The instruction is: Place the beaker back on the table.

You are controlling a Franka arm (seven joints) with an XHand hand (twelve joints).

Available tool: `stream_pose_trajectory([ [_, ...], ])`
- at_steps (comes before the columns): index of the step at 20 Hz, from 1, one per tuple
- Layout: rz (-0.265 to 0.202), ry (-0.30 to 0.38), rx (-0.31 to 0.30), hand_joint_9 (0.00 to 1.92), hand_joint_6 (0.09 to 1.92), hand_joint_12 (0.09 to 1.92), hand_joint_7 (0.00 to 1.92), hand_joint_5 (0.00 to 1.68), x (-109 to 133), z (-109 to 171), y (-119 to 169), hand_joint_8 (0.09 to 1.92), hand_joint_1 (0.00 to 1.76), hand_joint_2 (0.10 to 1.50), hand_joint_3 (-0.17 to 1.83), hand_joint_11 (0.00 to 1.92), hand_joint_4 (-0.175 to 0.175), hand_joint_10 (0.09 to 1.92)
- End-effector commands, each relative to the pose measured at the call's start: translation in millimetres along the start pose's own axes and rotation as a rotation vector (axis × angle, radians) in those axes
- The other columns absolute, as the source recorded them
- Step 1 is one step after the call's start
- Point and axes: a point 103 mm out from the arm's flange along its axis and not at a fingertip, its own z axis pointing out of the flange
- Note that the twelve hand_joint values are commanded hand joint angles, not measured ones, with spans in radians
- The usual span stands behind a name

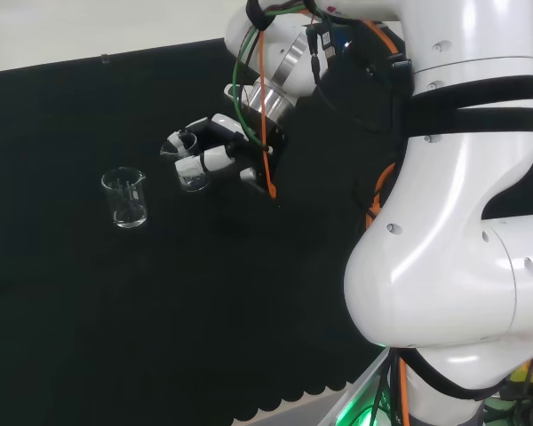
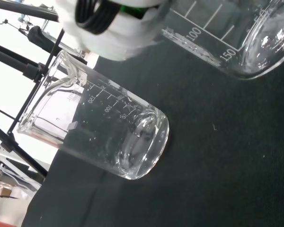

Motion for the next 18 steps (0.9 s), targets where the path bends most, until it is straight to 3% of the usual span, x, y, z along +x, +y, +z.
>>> stream_pose_trajectory([
  [1, -0.005, -0.004, -0.015, 1.03, 0.69, 1.20, 1.53, 1.20, -2.5, 2.1, -0.9, 0.09, 1.28, 1.06, -0.17, 0.44, 0.011, 0.64],
  [18, -0.003, -0.060, 0.018, 1.02, 0.69, 1.21, 1.53, 1.20, -10.5, 10.4, -3.4, 0.10, 1.28, 1.06, -0.17, 0.43, 0.010, 0.64],
])
